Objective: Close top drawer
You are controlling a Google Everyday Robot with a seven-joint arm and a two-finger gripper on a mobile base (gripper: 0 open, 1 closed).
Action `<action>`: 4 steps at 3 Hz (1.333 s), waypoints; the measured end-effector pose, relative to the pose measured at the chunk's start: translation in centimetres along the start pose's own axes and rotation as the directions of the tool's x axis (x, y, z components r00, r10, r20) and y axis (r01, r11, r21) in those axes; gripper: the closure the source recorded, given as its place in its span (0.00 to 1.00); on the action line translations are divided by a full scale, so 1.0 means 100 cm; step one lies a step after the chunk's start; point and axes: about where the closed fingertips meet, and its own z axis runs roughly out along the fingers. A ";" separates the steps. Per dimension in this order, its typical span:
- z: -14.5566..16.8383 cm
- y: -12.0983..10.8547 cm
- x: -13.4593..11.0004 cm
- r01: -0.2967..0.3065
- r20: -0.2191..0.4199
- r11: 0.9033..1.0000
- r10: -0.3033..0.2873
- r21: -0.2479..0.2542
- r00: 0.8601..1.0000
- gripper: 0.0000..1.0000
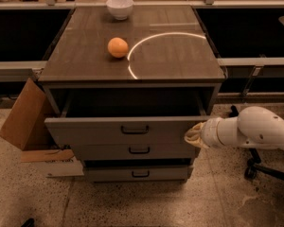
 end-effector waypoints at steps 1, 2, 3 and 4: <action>0.019 -0.026 -0.008 0.009 0.038 0.999 -0.010 0.033 0.999 1.00; 0.022 -0.040 -0.018 0.024 0.070 0.998 -0.029 0.063 0.997 1.00; 0.029 -0.057 -0.030 0.037 0.106 0.995 -0.047 0.093 0.993 1.00; 0.036 -0.062 -0.029 0.031 0.104 0.995 -0.041 0.093 0.994 1.00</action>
Offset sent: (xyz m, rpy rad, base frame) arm 0.0648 0.0157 0.0204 0.0677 -0.1445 0.0062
